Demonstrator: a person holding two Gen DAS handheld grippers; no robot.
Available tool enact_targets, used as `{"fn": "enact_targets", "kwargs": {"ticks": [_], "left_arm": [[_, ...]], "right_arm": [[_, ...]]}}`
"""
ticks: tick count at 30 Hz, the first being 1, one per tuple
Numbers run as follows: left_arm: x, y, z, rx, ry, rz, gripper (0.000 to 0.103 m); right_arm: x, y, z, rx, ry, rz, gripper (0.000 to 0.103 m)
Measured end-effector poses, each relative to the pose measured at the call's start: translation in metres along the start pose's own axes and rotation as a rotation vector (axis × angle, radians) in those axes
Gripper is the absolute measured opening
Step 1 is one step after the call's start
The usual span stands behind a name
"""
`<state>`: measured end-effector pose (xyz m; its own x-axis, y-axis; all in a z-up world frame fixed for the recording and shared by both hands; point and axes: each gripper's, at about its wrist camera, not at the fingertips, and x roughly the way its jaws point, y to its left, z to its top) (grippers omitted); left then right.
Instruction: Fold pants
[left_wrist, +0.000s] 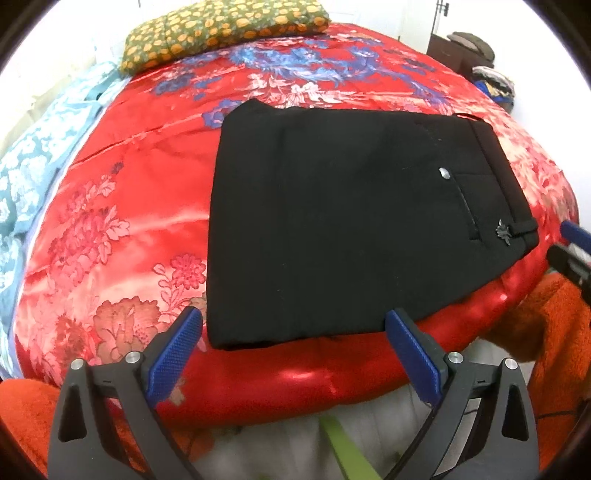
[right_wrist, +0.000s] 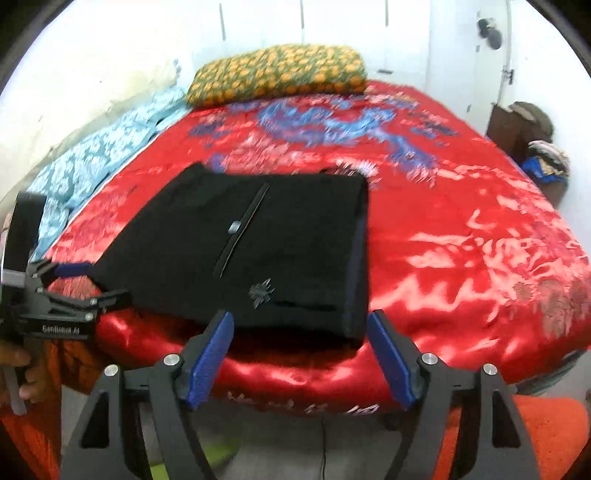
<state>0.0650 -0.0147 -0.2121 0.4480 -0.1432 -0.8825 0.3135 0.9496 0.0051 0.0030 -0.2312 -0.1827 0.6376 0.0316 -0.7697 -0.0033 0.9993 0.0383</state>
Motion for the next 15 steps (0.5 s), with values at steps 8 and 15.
{"fn": "enact_targets", "kwargs": {"ticks": [8,15], "left_arm": [[-0.0045,-0.0034,-0.0002,0.019,-0.014,0.008,0.1],[-0.0076,0.0023,0.004,0.021,-0.013,0.011,0.1]], "right_arm": [[-0.0026,0.0042,0.0019,-0.014,-0.018,-0.016,0.075],[0.0013,0.0032,0.0031,-0.012,-0.016,0.007,0.075]]}}
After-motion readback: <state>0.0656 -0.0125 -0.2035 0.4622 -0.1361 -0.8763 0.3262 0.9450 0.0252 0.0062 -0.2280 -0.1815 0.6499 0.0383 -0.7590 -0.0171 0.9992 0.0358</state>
